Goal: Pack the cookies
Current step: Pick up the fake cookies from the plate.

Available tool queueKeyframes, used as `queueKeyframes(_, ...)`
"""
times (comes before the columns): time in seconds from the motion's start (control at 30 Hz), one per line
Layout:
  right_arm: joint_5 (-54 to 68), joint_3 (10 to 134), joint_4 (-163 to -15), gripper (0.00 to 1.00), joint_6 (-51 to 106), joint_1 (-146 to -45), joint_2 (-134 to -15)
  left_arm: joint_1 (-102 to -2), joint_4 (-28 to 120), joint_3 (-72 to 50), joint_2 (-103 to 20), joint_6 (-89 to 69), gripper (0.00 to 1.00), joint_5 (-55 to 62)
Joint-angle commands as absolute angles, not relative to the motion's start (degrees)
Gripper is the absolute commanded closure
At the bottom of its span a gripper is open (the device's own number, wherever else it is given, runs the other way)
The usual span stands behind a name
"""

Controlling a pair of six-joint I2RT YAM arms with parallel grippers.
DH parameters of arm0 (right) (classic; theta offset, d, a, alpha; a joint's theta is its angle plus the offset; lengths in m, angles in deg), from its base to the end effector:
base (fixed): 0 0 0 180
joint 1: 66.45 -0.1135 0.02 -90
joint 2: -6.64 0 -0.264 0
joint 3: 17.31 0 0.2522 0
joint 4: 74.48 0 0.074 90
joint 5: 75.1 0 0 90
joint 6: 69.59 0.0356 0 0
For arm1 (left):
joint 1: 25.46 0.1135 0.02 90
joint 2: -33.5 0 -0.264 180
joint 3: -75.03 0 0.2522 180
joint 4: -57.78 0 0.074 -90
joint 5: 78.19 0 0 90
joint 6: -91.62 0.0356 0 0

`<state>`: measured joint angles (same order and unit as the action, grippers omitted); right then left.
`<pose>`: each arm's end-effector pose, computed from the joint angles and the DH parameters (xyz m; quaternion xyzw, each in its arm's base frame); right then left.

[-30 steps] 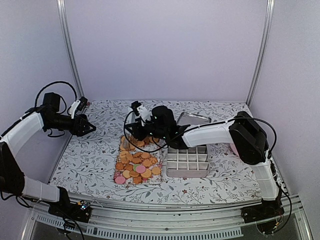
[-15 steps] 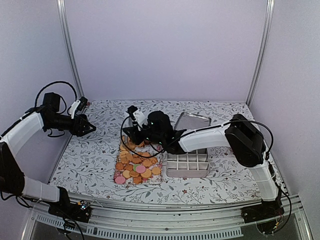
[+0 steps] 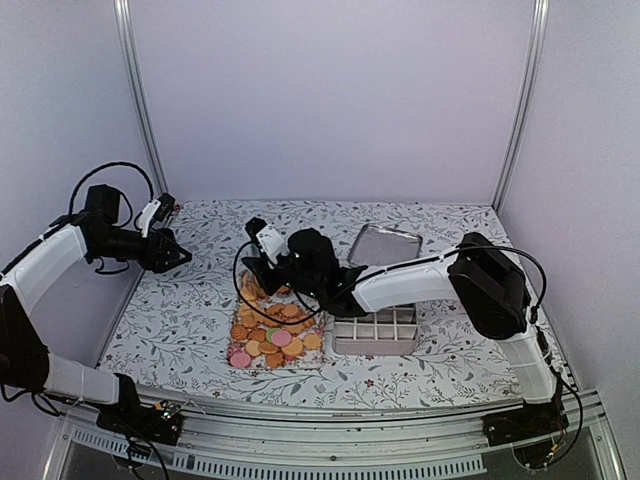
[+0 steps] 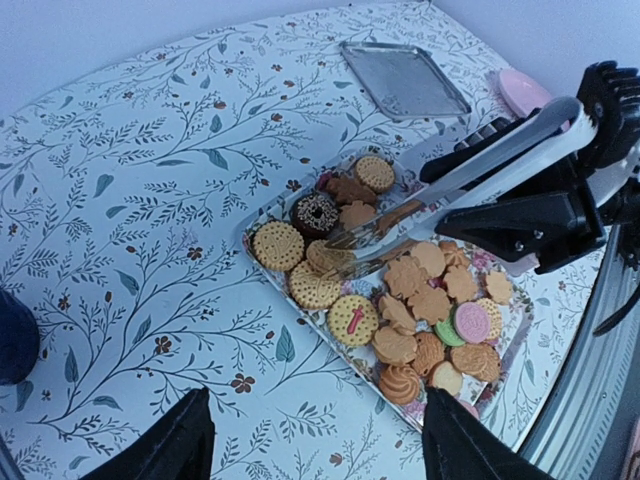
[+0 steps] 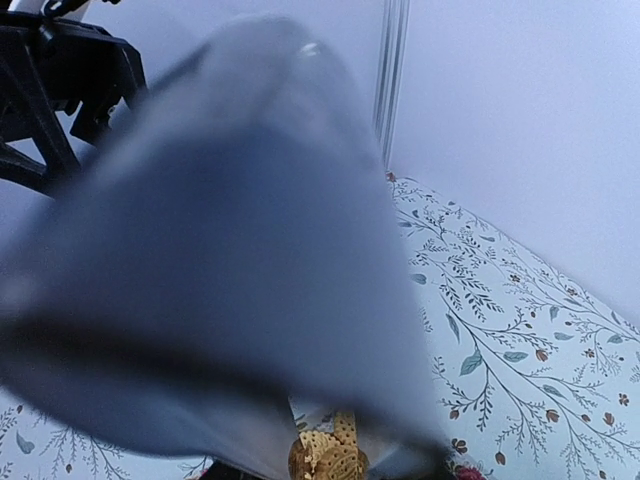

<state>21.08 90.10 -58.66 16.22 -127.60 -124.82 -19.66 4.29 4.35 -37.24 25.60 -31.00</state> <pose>0.2607 0.4653 0.1929 -0.3778 0.6545 0.2758 0.5939 0.2458 0.0006 0.2819 0.2524 0.8552 -0.2602 0.3705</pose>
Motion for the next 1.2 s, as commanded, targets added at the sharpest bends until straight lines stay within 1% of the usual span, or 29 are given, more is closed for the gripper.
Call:
queueKeyframes(0.0, 25.17, 89.70, -59.71, 0.80, 11.73, -127.72, -123.16, -19.05, 4.46, 5.02, -36.01, 26.08, 0.28, -31.33)
queueKeyframes(0.03, 25.25, 89.65, -59.69, 0.84, 11.42, -127.69, -122.86, -19.09, 4.46, 5.09, -36.02, 26.05, 0.28, -31.41)
queueKeyframes(0.13, 25.04, 89.62, -60.06, 0.90, 11.60, -127.24, -122.33, -19.06, 4.49, 5.18, -36.02, 25.81, 0.29, -31.54)
queueKeyframes(0.23, 23.87, 89.02, -60.33, 0.99, 13.71, -126.21, -121.47, -19.09, 4.55, 5.41, -35.94, 25.81, 0.29, -31.44)
queueKeyframes(0.27, 23.21, 88.59, -60.37, 1.00, 14.77, -125.79, -120.95, -19.11, 4.55, 5.43, -35.92, 25.83, 0.29, -31.39)
queueKeyframes(0.57, 16.48, 85.98, -60.05, 1.00, 24.25, -122.43, -117.64, -19.12, 5.39, 5.62, -36.41, 25.20, 0.29, -31.43)
queueKeyframes(0.93, 14.98, 84.69, -58.29, 1.00, 24.44, -122.35, -118.65, -19.05, 5.43, 5.81, -36.44, 25.19, 0.29, -30.89)
queueKeyframes(1.17, 16.17, 82.76, -55.37, 1.00, 23.46, -122.36, -115.69, -19.10, 5.43, 5.73, -36.27, 25.29, 0.30, -30.73)
